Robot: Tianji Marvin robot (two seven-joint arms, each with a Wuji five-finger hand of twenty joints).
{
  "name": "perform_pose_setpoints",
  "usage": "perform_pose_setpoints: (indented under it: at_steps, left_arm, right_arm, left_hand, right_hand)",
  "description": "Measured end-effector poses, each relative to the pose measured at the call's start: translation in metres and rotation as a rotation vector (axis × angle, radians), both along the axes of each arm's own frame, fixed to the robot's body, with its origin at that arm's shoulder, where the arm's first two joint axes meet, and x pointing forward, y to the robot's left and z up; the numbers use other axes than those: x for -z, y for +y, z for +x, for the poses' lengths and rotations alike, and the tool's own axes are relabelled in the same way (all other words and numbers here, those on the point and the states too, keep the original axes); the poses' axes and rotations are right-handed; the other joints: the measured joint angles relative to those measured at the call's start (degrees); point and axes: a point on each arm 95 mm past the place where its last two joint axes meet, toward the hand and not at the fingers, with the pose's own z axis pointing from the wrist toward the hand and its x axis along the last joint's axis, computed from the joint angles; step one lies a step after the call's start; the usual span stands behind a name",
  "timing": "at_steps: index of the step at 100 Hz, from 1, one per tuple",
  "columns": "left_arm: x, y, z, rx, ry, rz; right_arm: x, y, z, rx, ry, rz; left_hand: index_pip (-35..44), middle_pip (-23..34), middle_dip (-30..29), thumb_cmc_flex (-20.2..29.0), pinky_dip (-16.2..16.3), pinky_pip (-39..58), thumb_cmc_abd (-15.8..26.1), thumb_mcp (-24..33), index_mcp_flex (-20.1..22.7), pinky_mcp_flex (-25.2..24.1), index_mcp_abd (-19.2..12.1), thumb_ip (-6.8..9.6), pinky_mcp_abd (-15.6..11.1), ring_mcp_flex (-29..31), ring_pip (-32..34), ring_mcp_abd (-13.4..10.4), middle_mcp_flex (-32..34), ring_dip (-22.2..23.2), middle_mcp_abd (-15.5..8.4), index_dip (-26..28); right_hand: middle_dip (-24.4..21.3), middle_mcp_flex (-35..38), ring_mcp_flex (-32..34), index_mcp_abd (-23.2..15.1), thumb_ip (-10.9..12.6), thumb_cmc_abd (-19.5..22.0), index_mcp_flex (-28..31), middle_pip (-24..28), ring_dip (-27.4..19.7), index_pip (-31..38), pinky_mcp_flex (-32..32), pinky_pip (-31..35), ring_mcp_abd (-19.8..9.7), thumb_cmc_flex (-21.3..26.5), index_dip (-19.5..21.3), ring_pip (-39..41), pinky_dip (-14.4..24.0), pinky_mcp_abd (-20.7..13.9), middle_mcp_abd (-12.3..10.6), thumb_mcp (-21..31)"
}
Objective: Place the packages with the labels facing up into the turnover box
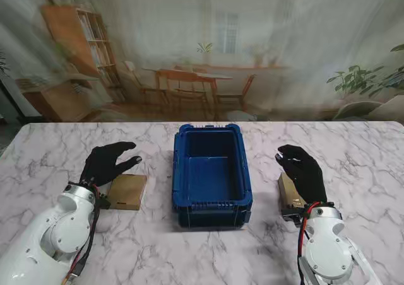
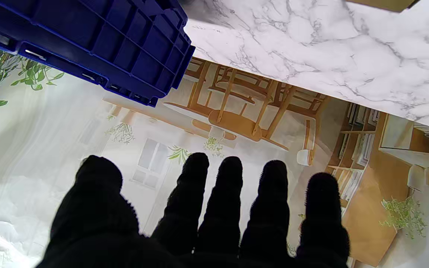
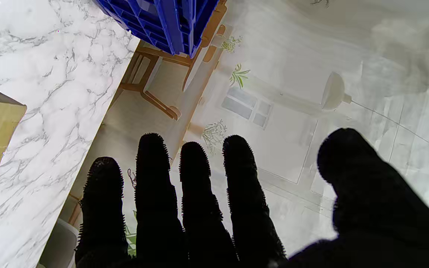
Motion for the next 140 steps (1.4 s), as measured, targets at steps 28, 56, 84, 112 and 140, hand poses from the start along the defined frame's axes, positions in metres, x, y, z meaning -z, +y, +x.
perform_pose_setpoints:
  at_steps: [28,56,84,112,140]
  left_arm:
    - [0.003,-0.003,0.007,0.010,0.015,0.008]
    - [0.004,-0.003,0.011,0.012,0.026,-0.004]
    - [0.010,0.004,0.016,0.139,0.257,0.162]
    - [0.006,0.031,0.031,0.203,0.267,0.291]
    - [0.015,0.046,0.038,0.246,0.285,0.427]
  right_arm:
    - [0.000,0.000,0.000,0.004,-0.001,-0.008]
    - [0.002,-0.003,-0.001,0.017,0.002,-0.001]
    - [0.002,-0.003,-0.003,0.016,0.002,0.002]
    - [0.002,-0.002,-0.002,0.012,0.005,0.005]
    - [0.001,0.000,-0.005,0.017,-0.007,-0.024]
  left_hand:
    - [0.0,0.0,0.0,0.0,0.0,0.0,0.0,0.0,0.0,0.0,0.0,0.00,0.0,0.0,0.0,0.0,0.0,0.0,0.0,0.0]
    - [0.0,-0.1,0.0,0.0,0.0,0.0,0.6,0.0,0.0,0.0,0.0,0.00,0.0,0.0,0.0,0.0,-0.1,0.0,0.0,0.0]
    - [-7.2,-8.0,-11.2,-15.0,-2.8,-15.0,-4.3,0.3,-14.3,-2.0,0.8,0.00,-4.1,-11.8,-5.9,-2.1,-21.6,-7.2,1.2,-4.5]
    - [-11.0,-9.5,-17.7,-16.8,-3.4,-22.8,-14.6,0.0,-23.2,-0.5,0.4,0.00,-10.0,-15.3,-7.0,-5.2,-27.8,-9.9,0.4,-10.1]
    - [-11.3,-9.5,-19.9,-16.8,-3.4,-24.2,-17.1,0.0,-23.2,0.9,4.7,-1.00,-17.0,-16.2,-7.6,-7.8,-27.8,-12.3,0.8,-15.1]
  right_hand:
    - [0.0,0.0,0.0,0.0,0.0,0.0,0.0,0.0,0.0,0.0,0.0,0.0,0.0,0.0,0.0,0.0,0.0,0.0,0.0,0.0]
    - [0.0,0.0,0.0,0.0,0.0,0.0,0.0,0.0,0.0,0.0,0.0,0.0,0.0,0.0,0.0,0.0,0.0,0.0,0.0,0.0]
    - [0.0,0.0,0.0,0.0,0.0,0.0,0.0,0.0,0.0,0.0,0.0,0.0,0.0,0.0,0.0,0.0,0.0,0.0,0.0,0.0]
    - [0.0,0.0,0.0,0.0,0.0,0.0,0.0,0.0,0.0,0.0,0.0,0.0,0.0,0.0,0.0,0.0,0.0,0.0,0.0,0.0]
    - [0.0,0.0,0.0,0.0,0.0,0.6,0.0,0.0,0.0,0.0,0.0,0.0,0.0,1.0,0.0,0.0,0.0,0.0,0.0,0.0]
